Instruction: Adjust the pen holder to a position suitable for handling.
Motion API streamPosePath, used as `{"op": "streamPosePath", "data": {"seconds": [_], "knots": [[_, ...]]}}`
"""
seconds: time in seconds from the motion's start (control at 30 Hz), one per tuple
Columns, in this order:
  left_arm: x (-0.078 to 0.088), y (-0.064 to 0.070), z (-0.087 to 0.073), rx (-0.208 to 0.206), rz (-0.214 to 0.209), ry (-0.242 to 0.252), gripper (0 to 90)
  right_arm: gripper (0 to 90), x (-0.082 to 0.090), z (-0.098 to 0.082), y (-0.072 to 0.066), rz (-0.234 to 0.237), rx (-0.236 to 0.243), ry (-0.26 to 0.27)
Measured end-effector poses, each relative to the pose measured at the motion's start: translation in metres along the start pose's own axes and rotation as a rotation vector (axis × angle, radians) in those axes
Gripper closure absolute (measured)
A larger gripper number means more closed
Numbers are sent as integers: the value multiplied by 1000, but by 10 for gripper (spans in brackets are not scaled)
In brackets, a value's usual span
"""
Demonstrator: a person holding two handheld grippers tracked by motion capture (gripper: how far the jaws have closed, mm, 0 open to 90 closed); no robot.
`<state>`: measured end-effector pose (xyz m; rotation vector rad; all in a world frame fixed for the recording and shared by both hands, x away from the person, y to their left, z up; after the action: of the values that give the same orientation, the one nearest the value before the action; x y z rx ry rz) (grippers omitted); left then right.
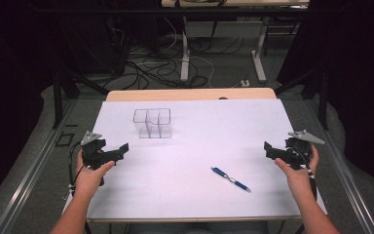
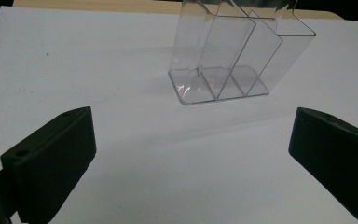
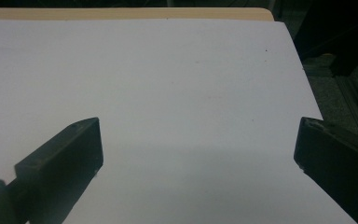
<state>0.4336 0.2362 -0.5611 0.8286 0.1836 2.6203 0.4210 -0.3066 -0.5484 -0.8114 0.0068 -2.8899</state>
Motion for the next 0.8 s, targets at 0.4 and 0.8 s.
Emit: {"op": "streamPosePath", "data": {"seconds": [0.4,0.8], "knots": [[1,12,20,46,16,-12,34,21,-2,-2,-1,2,18,-10],[-6,24,61,26,55,-38,154,34,-2,-4,-3,7,5,-21]]}}
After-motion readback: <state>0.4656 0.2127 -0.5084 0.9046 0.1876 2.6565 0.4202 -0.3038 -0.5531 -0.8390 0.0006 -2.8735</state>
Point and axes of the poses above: each handheld gripper's, and its own axes: x roughly backward along the jaws, z roughly out of its top, y roughly to its right, the point moved 9 cm from there along -x, roughly forward along the jaws, and after that the axes turned 2 degrees about x, right-handed, at the moved point
